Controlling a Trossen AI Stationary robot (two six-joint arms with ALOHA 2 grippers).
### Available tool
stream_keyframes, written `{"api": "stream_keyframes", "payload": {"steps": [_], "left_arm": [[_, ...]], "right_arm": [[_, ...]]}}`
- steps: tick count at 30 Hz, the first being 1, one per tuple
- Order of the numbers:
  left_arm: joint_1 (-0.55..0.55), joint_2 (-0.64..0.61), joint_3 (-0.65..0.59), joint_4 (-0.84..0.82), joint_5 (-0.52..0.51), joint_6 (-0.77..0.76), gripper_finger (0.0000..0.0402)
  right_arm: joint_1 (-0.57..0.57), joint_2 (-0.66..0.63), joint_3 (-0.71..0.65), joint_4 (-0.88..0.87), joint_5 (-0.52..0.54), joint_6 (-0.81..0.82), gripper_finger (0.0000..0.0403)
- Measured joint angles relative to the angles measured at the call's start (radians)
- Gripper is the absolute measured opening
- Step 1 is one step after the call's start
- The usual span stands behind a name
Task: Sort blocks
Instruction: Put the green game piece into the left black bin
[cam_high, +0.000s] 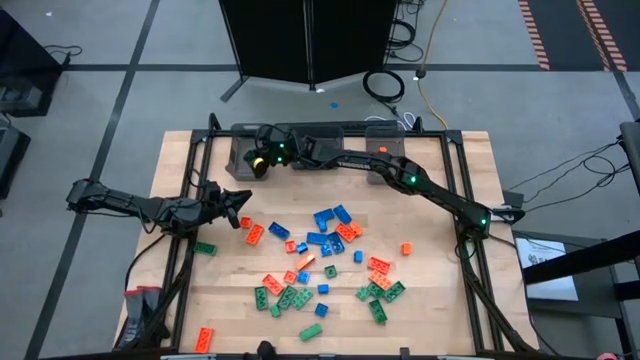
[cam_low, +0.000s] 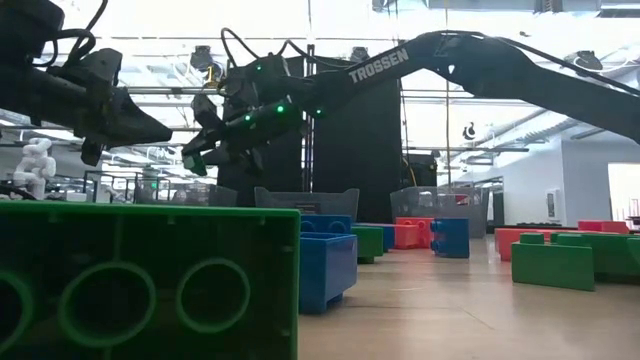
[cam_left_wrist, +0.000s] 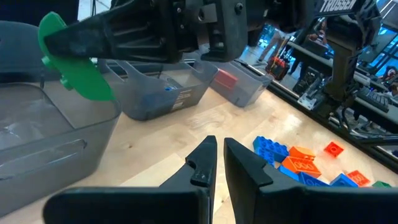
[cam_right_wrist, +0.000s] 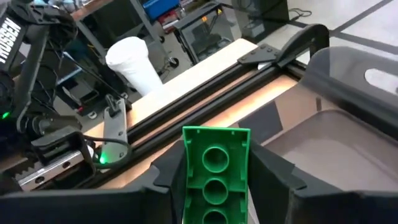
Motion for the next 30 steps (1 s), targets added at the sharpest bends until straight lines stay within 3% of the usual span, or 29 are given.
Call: {"api": "stream_keyframes", "payload": {"steps": [7,15,17,20,23,26,30], "left_arm": [[0.000,0.000,0.000,0.000,0.000,0.000,0.0033],[0.000,0.000,0.000,0.000,0.000,0.001,0.0033],[0.000,0.000,0.000,0.000,0.000,0.004,0.0033],[0.000,0.000,0.000,0.000,0.000,0.004,0.0033],[0.000,0.000,0.000,0.000,0.000,0.009,0.0033],[0.000,0.000,0.000,0.000,0.001,0.009,0.0033],[0.000,0.000,0.000,0.000,0.004,0.010,0.0033]], "right_arm": [[-0.010,0.000,0.000,-0.013,0.028,0.053,0.0242],[-0.013,-0.036,0.012,-0.006,-0.036,0.010,0.0238],[-0.019,-0.083,0.012,-0.062,-0.099,-0.013,0.0230],[-0.025,-0.210,0.012,-0.285,-0.198,-0.126,0.0218],[-0.002,-0.348,0.018,-0.619,-0.233,-0.273,0.0208],[0.070,-0.448,0.019,-1.003,-0.237,-0.361,0.0201],[0.226,-0.519,0.015,-1.473,-0.164,-0.329,0.0196]]}}
